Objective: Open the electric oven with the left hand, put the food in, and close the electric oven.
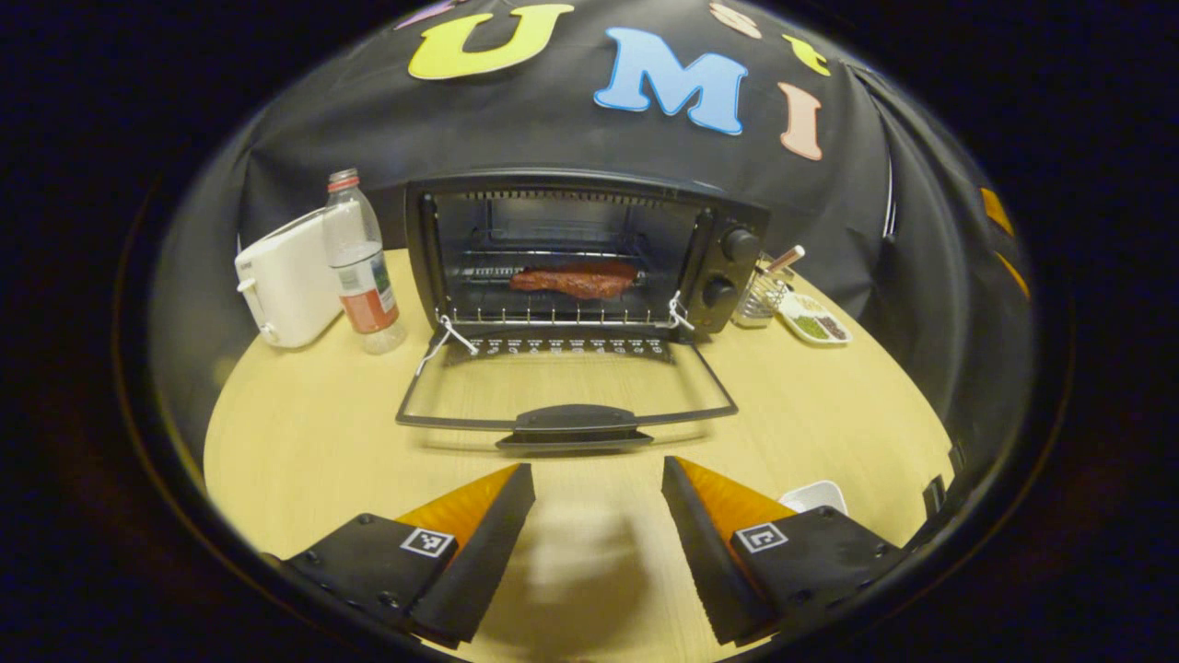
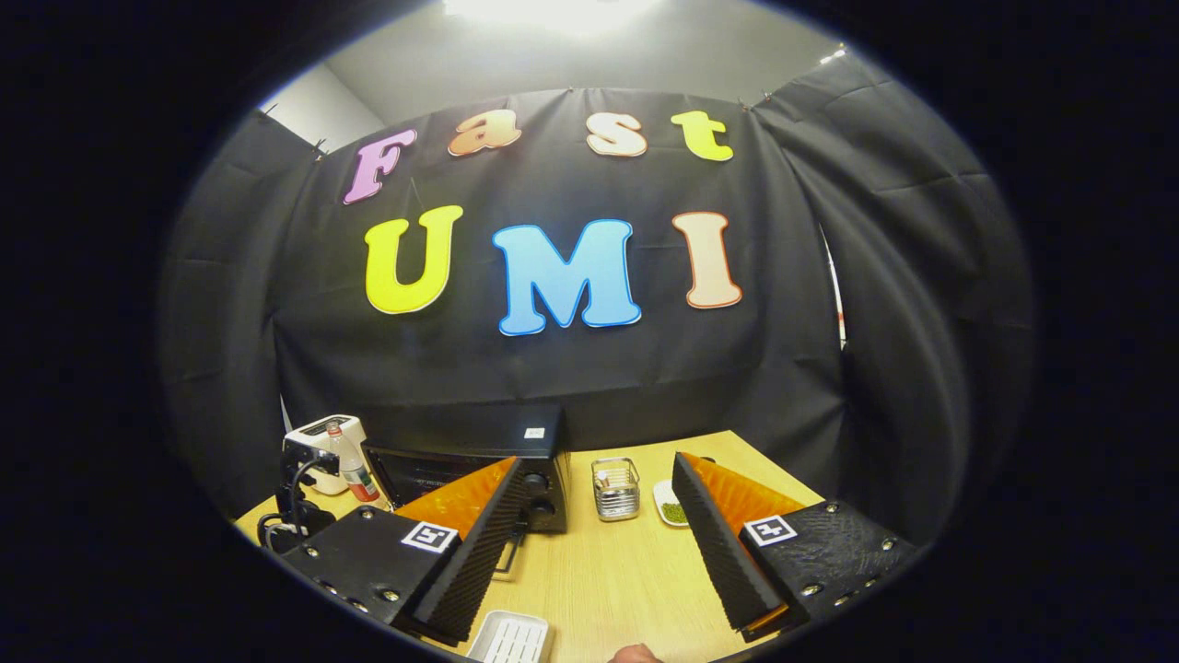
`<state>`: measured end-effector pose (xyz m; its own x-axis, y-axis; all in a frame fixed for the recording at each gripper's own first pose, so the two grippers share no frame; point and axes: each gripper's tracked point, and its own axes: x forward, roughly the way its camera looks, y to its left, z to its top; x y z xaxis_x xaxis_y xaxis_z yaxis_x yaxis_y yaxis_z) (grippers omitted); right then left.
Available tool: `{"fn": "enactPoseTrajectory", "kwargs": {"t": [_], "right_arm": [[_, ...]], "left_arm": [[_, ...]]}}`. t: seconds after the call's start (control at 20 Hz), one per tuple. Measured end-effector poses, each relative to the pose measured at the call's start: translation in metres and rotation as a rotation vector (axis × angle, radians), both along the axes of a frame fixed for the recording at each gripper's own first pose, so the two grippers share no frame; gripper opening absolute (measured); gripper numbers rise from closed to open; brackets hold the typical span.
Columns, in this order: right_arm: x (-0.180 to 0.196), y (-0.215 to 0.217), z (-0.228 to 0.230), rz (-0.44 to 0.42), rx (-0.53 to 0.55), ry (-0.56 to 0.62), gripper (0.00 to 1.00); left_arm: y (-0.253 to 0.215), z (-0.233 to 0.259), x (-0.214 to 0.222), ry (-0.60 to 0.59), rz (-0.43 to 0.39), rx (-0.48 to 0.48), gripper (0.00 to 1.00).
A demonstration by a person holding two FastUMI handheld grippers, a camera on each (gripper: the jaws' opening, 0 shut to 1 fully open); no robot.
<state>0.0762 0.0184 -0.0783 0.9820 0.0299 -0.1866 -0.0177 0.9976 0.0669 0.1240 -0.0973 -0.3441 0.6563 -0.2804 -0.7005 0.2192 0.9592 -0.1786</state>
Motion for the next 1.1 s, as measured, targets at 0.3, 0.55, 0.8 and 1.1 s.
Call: {"fn": "enactPoseTrajectory", "kwargs": {"t": [0.3,0.55,0.8,1.1], "right_arm": [[-0.011,-0.021,0.013,-0.064,-0.081,-0.033,0.97],[-0.012,-0.022,0.013,-0.081,-0.092,-0.027,0.98],[-0.013,-0.016,0.004,-0.074,-0.095,-0.007,0.98],[-0.014,-0.020,0.005,-0.097,-0.099,-0.008,0.97]], "left_arm": [[-0.001,-0.039,0.013,0.095,0.017,0.028,0.92],[0.000,-0.050,0.025,0.096,0.001,0.064,0.92],[0.000,-0.050,0.031,0.059,0.020,0.090,0.95],[0.001,-0.043,0.032,0.015,0.057,0.115,0.95]]}}
